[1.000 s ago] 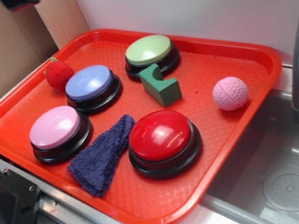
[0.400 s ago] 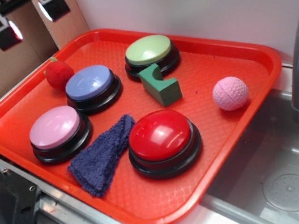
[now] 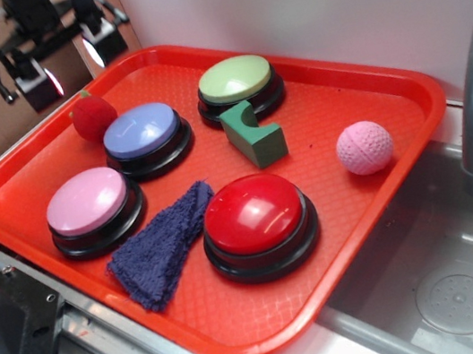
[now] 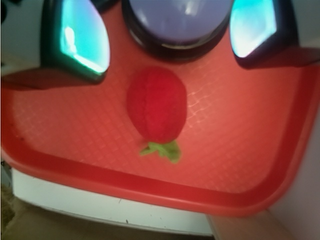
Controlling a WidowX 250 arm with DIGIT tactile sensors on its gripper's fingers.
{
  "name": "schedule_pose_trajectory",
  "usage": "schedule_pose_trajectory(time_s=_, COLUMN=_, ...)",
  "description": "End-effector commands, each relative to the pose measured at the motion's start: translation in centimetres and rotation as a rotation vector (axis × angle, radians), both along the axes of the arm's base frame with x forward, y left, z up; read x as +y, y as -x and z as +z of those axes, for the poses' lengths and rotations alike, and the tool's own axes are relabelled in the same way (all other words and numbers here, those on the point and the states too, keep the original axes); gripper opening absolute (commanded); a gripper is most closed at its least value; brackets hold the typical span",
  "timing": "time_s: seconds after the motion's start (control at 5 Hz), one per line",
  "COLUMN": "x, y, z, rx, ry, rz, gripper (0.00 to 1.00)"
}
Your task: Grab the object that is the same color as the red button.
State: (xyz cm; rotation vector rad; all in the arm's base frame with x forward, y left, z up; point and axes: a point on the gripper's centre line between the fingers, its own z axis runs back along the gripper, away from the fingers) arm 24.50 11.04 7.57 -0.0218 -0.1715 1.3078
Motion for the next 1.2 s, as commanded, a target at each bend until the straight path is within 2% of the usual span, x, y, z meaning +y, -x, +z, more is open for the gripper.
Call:
schedule_pose_trajectory(time_s=0.0, x=2.9, y=0.8, z=-3.7, rx=0.014, ry=0.0, rz=0.027, gripper=1.0)
schedule_pose_trajectory(time_s=0.2, x=3.1, y=0.9, z=-4.5, rx=0.018, ry=-0.002, rz=0.014, gripper=1.0)
schedule_pose_trajectory(time_s=0.4, x=2.7, y=0.9, z=-4.3, rx=0.002, ry=-0.004, rz=-0.014, gripper=0.05)
schedule_pose_trajectory(time_s=0.6, x=2.4, y=0.6, z=-3.2, rx=0.028, ry=0.0, rz=-0.128, gripper=0.0)
schedule_pose_trajectory(time_s=0.8, x=1.4, y=0.1, z=-0.5, rx=0.056, ry=-0.02, rz=-0.278, gripper=0.0)
schedule_pose_trajectory(time_s=1.0, x=-0.2, y=-0.1, z=2.5, rx=0.034, ry=-0.043, rz=-0.438, gripper=0.0)
